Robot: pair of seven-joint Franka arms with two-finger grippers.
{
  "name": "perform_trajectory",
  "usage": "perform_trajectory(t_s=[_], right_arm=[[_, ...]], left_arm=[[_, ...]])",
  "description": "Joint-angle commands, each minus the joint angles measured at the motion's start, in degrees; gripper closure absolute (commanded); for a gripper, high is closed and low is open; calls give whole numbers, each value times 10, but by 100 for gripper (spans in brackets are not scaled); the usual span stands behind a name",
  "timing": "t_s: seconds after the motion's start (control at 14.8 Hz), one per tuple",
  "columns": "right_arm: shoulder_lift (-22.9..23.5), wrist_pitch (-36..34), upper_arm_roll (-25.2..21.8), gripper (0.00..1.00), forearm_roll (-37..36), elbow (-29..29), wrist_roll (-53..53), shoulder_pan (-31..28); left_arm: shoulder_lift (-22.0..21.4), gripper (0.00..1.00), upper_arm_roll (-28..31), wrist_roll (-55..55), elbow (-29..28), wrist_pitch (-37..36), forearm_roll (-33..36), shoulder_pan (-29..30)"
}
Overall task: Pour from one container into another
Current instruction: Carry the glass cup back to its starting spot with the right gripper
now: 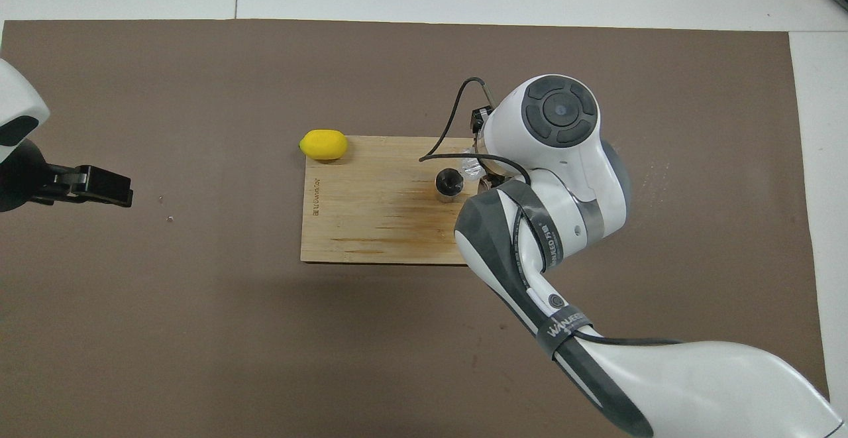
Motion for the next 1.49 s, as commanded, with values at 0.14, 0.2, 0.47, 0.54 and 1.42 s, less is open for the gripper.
perform_trajectory(t_s=[0.14, 0.2, 0.47, 0.54, 1.42], right_arm=[[1, 10, 4, 69, 77, 2, -16, -31], [1, 13, 4, 69, 104, 1, -30, -39], [-3, 30, 4, 67, 237, -29, -95, -104], [-5, 36, 4, 66, 273, -38, -116, -125], [-18, -30, 4, 66, 515, -198, -522, -329]], left_arm=[[-12, 0, 3, 1, -8, -5, 7, -2], [-12, 0, 3, 1, -8, -5, 7, -2], [-12, 0, 3, 1, -8, -5, 7, -2], [-12, 0, 3, 1, -8, -5, 7, -2], [-12, 0, 3, 1, -8, -5, 7, -2]])
